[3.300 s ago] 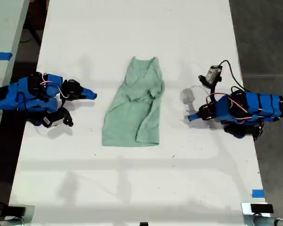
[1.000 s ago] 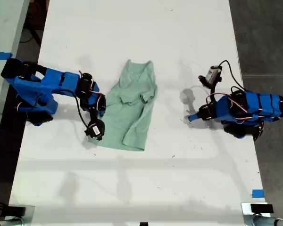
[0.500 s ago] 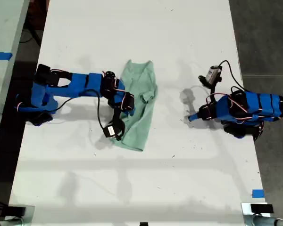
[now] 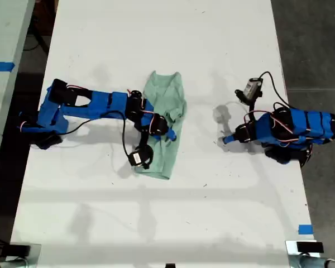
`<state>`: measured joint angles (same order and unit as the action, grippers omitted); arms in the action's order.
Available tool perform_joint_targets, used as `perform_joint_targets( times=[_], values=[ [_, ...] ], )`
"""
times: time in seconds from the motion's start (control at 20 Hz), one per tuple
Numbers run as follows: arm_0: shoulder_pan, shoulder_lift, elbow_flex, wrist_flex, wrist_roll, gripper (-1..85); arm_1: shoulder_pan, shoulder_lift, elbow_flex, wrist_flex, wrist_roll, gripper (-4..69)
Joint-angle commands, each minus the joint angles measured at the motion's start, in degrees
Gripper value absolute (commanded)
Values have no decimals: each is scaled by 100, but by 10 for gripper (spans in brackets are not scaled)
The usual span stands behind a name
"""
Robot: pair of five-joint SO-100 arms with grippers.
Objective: Fold t shirt
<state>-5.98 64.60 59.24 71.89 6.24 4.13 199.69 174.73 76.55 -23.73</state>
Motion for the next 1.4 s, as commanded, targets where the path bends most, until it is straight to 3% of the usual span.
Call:
perform_joint_targets(
  times=[0.0,0.15,0.25,0.4,0.65,0.8,0.9,1.0,1.05,1.25,1.35],
  values=[
    [-53,606,-149,369,18,212,-9,62,334,0,-35,15],
    [-149,1248,70,1143,44,234,-9,62,334,0,-44,15],
    [-220,1538,53,1740,668,243,-9,62,334,0,-44,15],
    [-264,2602,1485,1916,1230,233,0,62,334,0,-44,15],
    [-396,3586,2593,1916,853,238,0,62,334,0,-26,15],
    [-782,5862,4324,1819,-431,196,-9,62,334,0,-35,15],
    [-914,8508,6319,1055,-1187,78,0,62,334,0,-53,15],
    [-940,10863,8429,237,-1248,-1,18,62,334,0,-53,15],
    [-835,11039,9105,53,-1266,-2,18,62,334,0,-53,15],
    [-677,10582,10688,-1995,-791,-2,44,62,334,0,-26,15],
    [-1028,11373,11584,-2408,-492,-2,35,62,334,0,-26,15]
  ],
)
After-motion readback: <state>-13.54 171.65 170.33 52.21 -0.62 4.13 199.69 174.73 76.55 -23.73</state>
